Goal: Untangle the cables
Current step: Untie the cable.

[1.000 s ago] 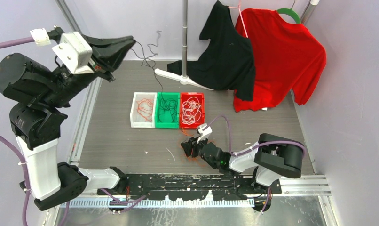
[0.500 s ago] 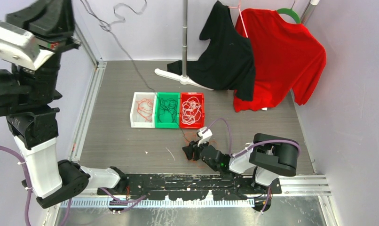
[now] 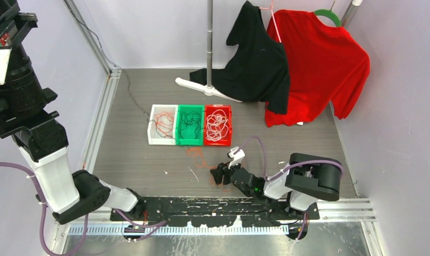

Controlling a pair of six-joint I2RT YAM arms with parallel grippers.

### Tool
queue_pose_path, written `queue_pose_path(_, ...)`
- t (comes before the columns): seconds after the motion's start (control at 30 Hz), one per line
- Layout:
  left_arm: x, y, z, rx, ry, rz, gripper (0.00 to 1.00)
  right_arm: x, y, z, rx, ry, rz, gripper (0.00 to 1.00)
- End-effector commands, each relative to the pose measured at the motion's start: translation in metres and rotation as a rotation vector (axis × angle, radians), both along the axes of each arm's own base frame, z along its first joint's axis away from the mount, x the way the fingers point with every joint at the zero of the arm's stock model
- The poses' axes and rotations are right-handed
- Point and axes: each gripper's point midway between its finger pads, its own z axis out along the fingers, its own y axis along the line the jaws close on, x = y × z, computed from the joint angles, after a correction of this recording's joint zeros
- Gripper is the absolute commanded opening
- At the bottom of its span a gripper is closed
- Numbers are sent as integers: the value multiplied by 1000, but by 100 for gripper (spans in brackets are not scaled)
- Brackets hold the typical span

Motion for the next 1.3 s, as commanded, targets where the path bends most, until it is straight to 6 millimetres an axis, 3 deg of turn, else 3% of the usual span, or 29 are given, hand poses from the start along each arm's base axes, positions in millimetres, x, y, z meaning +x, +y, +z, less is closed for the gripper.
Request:
queue_pose_path(0.0, -8, 6, -4, 7, -1, 15, 0, 5, 2, 27, 79, -57, -28, 62)
queue_pose_path(0.07, -3, -2, -12, 39, 14, 8, 0, 5, 3, 29, 79, -62, -26, 59)
queue_pose_path(0.13, -10, 7, -7, -4, -16, 14, 0, 6, 0, 28, 78, -59, -34, 51)
queue_pose_path(0.17, -16, 15, -2, -32, -38, 20, 0, 5, -2, 26, 79, -56, -38, 39)
queue_pose_path(0.2, -24, 22, 4, -56, -65, 33, 0, 5, -5, 24, 86, -47, -48, 21)
queue_pose_path(0.27, -37, 32, 13, -70, -119, 90, 0, 9, -19, 19, 111, -22, -124, 2)
queue_pose_path(0.53, -85, 57, 21, -71, -250, 191, 0, 28, -102, -1, 112, 17, -540, 1)
queue_pose_path(0.77, -124, 84, 22, -98, -333, 284, 0, 32, -174, -3, 99, 115, -852, 1)
queue_pose_path(0.93, -139, 99, 21, -118, -350, 307, 0, 34, -192, -4, 65, 135, -907, 1)
queue_pose_path(1.13, -150, 108, 19, -117, -359, 327, 0, 41, -198, -14, 15, 208, -958, 1)
queue_pose_path(1.27, -154, 113, 19, -123, -369, 336, 0, 45, -209, -27, 121, 296, -1017, 1)
